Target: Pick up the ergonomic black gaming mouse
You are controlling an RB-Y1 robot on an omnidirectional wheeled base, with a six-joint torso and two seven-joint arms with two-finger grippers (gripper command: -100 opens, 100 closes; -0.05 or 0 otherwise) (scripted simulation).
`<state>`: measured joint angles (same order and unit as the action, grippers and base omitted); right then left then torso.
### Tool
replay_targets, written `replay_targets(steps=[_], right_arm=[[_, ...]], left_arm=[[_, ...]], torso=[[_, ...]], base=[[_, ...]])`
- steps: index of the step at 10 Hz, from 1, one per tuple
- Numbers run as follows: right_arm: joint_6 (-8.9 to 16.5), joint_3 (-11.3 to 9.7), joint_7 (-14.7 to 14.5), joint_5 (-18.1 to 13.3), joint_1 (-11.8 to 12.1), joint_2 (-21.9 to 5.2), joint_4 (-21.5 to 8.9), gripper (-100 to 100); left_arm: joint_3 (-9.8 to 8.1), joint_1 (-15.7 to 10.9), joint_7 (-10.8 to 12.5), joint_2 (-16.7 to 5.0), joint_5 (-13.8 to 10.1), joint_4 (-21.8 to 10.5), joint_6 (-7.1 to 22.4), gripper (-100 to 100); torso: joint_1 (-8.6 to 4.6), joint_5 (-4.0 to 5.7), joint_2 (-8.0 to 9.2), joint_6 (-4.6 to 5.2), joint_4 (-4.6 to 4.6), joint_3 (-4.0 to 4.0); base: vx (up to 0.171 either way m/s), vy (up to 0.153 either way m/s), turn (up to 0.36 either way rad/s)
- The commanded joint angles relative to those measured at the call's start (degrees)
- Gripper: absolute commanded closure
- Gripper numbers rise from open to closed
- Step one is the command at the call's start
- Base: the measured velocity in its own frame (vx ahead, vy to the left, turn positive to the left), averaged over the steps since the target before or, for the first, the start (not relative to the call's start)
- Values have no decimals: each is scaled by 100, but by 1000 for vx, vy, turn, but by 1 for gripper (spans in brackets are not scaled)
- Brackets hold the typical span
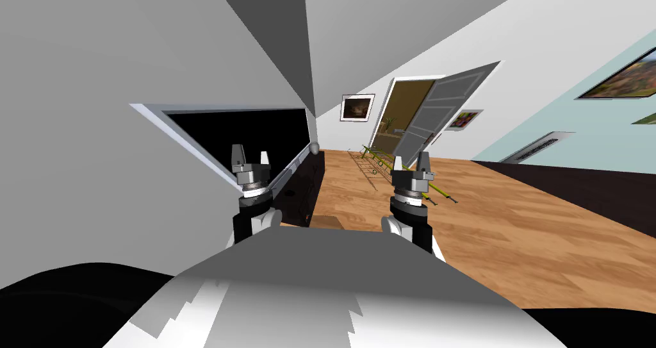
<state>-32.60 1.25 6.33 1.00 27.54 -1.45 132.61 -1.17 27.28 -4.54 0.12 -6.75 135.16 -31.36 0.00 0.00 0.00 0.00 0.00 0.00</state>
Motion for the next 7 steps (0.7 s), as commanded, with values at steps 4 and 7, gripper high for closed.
replay_targets(steps=[4,7], right_arm=[[0,0,0,0,0,0,0,0],[0,0,0,0,0,0,0,0]], left_arm=[[-149,-250,167,-565,74,-257,463,-100],[-298,-515,339,-890,150,-546,944,-100]], torso=[[-9,2,4,0,1,2],[-12,3,0,0,0,0]], base=[[-11,-23,54],[-5,-39,75]])
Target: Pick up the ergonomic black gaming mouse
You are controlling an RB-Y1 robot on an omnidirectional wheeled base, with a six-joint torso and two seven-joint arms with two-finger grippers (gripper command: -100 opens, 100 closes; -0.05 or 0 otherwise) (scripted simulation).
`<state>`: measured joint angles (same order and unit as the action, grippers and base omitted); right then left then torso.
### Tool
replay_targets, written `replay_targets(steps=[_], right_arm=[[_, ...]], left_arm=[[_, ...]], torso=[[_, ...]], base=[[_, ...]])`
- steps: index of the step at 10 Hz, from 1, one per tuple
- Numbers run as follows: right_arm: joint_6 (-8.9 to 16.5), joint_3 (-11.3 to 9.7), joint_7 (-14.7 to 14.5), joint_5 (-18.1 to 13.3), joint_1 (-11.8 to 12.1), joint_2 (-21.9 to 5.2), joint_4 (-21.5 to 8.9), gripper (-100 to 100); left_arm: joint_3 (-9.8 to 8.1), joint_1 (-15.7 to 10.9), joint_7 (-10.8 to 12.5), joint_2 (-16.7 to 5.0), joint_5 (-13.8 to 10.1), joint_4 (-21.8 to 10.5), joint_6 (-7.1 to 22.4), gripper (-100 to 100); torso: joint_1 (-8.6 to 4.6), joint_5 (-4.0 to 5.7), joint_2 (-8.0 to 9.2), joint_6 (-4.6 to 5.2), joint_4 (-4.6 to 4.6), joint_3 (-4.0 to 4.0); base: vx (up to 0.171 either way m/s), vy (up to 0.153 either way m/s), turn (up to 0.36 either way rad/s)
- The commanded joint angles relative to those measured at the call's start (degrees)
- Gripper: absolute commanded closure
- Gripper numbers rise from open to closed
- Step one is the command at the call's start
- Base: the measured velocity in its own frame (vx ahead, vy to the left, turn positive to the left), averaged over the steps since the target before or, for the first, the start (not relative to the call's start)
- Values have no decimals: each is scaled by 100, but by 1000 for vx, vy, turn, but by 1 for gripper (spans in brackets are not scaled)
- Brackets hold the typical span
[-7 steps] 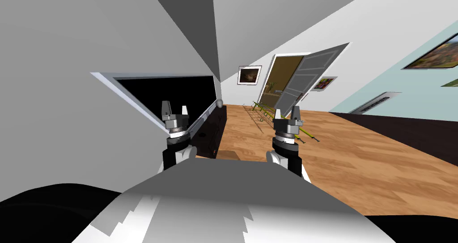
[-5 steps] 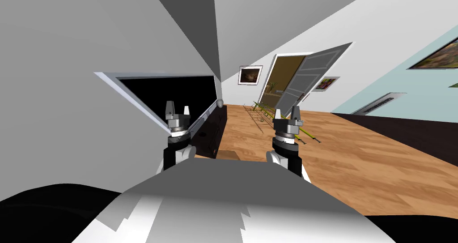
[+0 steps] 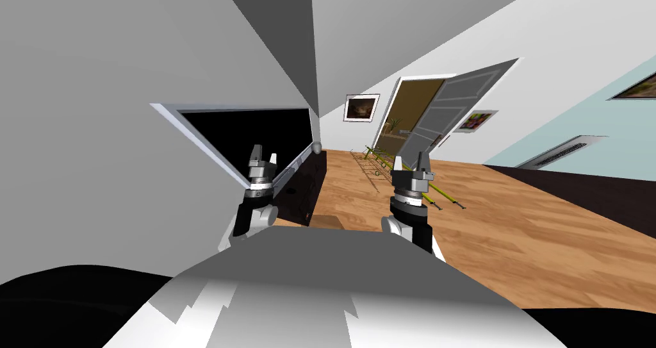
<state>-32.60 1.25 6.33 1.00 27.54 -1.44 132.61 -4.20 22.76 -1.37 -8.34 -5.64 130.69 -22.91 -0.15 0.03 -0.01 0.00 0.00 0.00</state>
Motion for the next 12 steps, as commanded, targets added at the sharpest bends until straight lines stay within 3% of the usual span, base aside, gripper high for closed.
replay_targets(steps=[1,2,5,12], right_arm=[[0,0,0,0,0,0,0,0],[0,0,0,0,0,0,0,0],[0,0,0,0,0,0,0,0],[0,0,0,0,0,0,0,0]], left_arm=[[-52,-169,87,-150,70,-217,286,-100],[-52,-169,87,-150,70,-217,318,-100],[-227,-526,296,-459,174,-644,908,-100],[-389,-929,498,-736,294,-1188,1824,-100]], torso=[[0,0,0,0,0,0],[0,0,3,0,0,1],[2,0,1,0,0,0],[7,-2,-3,0,-1,-2]], base=[[-15,-43,99],[-13,-31,26],[-6,-40,86],[-1,-25,36]])
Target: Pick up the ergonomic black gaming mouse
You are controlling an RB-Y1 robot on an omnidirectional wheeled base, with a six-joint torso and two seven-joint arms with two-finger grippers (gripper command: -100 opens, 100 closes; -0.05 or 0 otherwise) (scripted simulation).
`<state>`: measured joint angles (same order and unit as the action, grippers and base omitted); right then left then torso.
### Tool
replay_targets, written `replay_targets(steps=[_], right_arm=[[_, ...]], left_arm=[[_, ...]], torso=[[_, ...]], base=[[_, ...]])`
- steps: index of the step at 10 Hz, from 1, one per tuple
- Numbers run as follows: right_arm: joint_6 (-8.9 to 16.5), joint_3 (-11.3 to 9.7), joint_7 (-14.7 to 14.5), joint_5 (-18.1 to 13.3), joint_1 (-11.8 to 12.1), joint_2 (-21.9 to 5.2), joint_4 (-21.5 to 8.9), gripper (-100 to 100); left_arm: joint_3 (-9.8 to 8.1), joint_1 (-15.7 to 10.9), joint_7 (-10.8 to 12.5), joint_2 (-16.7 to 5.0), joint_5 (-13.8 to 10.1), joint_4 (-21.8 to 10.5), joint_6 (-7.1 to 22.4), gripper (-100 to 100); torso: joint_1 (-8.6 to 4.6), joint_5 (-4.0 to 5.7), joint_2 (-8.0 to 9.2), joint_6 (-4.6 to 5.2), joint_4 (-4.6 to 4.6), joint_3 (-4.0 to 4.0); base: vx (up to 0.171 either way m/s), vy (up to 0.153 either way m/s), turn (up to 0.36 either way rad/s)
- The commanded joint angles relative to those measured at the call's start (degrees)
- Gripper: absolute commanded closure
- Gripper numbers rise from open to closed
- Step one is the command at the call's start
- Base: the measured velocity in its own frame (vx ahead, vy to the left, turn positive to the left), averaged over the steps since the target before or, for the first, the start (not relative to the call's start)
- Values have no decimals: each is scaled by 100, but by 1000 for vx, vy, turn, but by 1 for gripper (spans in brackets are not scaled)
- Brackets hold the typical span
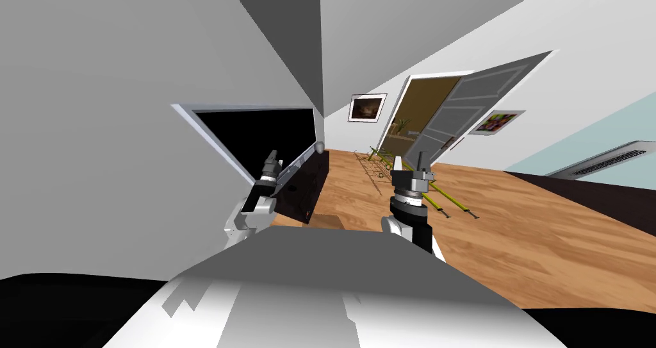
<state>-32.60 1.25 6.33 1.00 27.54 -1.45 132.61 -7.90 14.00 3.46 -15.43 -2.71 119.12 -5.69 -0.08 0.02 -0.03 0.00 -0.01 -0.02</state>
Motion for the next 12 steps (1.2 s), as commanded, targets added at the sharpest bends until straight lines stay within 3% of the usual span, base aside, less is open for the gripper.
replay_targets(steps=[1,4,5,6,12], right_arm=[[0,0,0,0,0,0,0,0],[0,0,0,0,0,0,0,0],[0,0,0,0,0,0,0,0],[0,0,0,0,0,0,0,0],[0,0,0,0,0,0,0,0]], left_arm=[[-64,-194,76,-110,44,-236,286,-100],[-105,-337,132,-189,88,-455,691,-100],[-140,-480,182,-262,134,-685,887,-100],[-140,-480,182,-262,134,-685,996,-100],[-200,-904,288,-447,276,-1446,1936,-100]], torso=[[0,0,0,0,0,0],[1,0,-4,0,-1,-2],[1,-1,-3,0,-1,-2],[0,0,-3,0,-1,-2],[4,-1,-9,1,-2,-5]], base=[[4,-25,49],[7,-21,27],[8,-24,27],[7,-19,19],[18,-13,11]])
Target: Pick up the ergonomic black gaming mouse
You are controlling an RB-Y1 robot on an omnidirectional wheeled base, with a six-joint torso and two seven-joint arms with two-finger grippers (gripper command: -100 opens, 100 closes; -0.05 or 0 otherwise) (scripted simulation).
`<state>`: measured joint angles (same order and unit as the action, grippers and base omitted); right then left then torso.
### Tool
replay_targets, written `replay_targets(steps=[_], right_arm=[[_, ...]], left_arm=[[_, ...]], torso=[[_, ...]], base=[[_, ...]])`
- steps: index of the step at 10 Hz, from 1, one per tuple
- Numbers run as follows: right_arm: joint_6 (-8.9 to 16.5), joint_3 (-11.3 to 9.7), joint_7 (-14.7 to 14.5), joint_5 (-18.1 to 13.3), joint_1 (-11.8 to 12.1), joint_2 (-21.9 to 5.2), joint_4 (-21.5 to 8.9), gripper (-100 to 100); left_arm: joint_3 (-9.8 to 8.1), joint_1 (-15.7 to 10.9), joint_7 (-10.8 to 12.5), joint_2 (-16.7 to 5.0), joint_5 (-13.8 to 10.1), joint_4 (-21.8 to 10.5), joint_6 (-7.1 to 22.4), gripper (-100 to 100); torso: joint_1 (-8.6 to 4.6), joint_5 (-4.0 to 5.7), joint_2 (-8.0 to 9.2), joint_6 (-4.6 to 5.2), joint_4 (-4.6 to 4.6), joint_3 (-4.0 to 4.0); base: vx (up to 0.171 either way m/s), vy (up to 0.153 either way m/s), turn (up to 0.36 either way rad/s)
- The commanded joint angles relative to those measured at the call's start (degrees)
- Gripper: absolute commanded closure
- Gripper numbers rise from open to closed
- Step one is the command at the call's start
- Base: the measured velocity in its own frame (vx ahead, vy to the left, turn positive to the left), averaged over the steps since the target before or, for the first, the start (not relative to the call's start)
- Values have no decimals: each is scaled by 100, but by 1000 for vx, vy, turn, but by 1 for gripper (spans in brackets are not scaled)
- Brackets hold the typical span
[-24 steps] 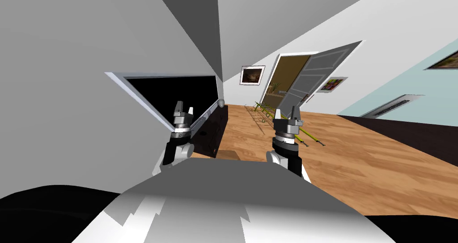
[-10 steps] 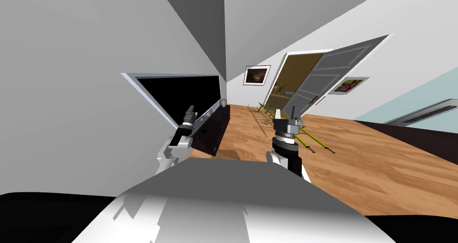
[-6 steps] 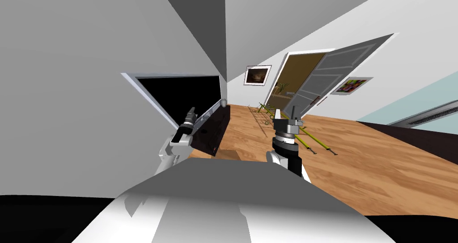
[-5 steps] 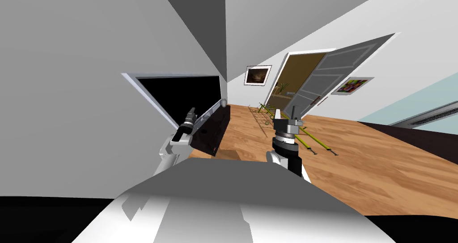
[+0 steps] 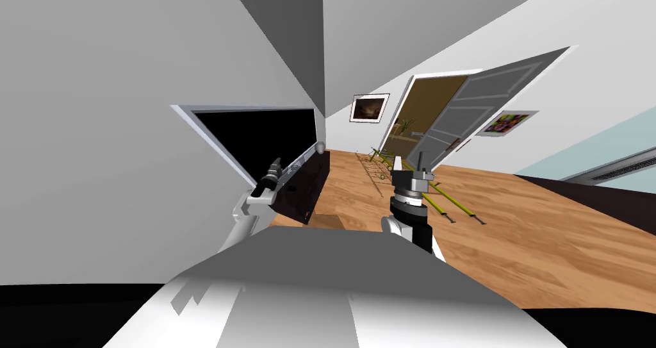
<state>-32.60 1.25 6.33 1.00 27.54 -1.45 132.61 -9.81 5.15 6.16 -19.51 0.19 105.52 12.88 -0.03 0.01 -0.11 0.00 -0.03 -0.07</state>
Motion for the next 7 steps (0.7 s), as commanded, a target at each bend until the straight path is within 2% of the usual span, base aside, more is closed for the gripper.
replay_targets(steps=[1,2,3,4,5,6,7], right_arm=[[0,0,0,0,0,0,0,0],[0,0,0,0,0,0,0,0],[0,0,0,0,0,0,0,0],[0,0,0,0,0,0,0,0],[0,0,0,0,0,0,0,0],[0,0,0,0,0,0,0,0],[0,0,0,0,0,0,0,0]], left_arm=[[-13,-156,37,-88,34,-286,286,-100],[-13,-156,37,-88,34,-361,396,-100],[-10,-288,49,-129,82,-560,597,-100],[-10,-288,49,-129,82,-644,712,-100],[1,-416,53,-162,130,-892,871,-100],[1,-416,53,-162,130,-933,1026,-100],[19,-541,49,-188,178,-1132,1210,-100]], torso=[[0,0,0,0,0,0],[0,0,-3,1,0,-1],[0,0,-1,0,0,-1],[2,0,-2,1,0,-1],[2,-1,-2,0,0,-1],[3,-1,-4,1,-1,-2],[3,0,-3,0,-1,-2]], base=[[28,-13,-1],[25,-10,-3],[26,-8,-12],[26,-4,-5],[34,-5,-16],[31,-5,-13],[38,0,-29]])
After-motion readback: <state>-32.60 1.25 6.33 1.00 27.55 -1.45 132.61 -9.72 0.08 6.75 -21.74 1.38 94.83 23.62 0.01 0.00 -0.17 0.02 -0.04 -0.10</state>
